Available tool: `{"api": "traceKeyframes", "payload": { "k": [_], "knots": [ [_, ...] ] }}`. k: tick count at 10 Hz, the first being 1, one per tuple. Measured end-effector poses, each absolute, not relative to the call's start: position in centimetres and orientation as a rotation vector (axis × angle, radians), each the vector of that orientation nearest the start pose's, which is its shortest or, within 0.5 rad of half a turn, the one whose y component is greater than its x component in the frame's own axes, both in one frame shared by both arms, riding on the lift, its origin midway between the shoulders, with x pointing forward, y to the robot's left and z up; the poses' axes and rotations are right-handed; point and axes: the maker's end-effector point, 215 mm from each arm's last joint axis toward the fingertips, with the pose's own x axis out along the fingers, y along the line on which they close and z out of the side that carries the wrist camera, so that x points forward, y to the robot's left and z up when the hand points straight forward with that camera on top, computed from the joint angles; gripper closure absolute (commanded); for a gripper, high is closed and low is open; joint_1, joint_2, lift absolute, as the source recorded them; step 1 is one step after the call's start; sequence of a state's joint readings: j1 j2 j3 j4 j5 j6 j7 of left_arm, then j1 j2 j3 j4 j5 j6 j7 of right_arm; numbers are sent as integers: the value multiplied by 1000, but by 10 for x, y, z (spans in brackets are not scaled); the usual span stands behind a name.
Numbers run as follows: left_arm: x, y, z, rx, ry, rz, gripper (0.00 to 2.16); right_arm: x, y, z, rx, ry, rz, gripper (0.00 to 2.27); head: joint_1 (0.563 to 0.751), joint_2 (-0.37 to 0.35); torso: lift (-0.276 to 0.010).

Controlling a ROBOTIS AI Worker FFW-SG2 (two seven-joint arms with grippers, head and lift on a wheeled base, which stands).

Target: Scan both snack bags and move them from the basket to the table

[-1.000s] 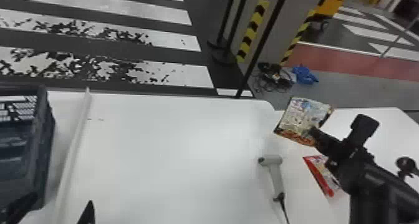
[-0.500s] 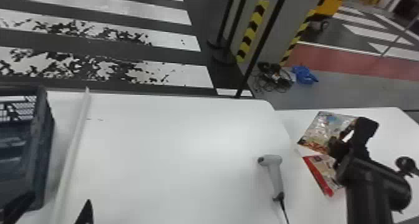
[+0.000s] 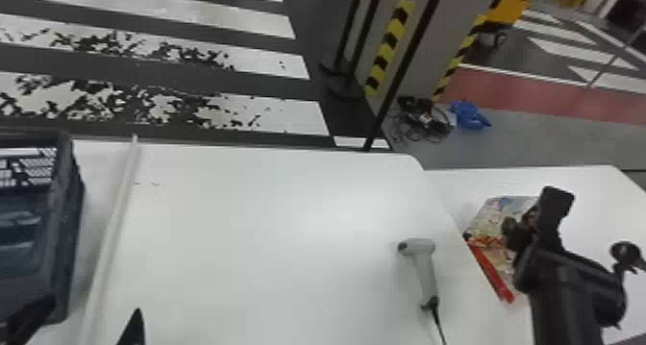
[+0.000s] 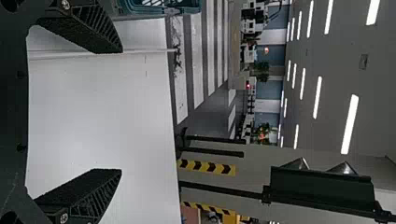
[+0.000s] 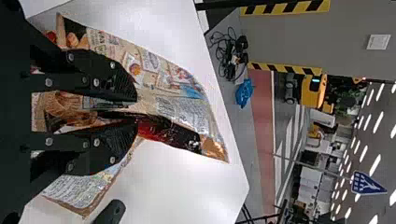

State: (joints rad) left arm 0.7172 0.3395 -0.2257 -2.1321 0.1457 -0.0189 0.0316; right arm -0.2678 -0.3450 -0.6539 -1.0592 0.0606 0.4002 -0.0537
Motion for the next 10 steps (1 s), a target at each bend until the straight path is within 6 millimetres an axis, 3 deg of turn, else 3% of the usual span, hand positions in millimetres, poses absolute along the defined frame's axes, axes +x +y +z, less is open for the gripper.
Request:
{"api": "traceKeyframes", "payload": {
  "k": [2,4,7,10],
  "knots": [
    [347,133,-395,-7,204,-334,80,461,-711,-456,16,490,-770,53,695,-350,-98],
    [348,133,-394,-9,202,-332,80,465,-669,-437,40,434,-698,53,695,-350,-98],
    [349,132,-393,-7,205,-329,80,481,-576,-401,24,355,-502,53,695,-350,-98],
    [352,132,-388,-4,198,-326,80,467,-477,-360,55,287,-326,56,695,-350,-98]
  ]
}}
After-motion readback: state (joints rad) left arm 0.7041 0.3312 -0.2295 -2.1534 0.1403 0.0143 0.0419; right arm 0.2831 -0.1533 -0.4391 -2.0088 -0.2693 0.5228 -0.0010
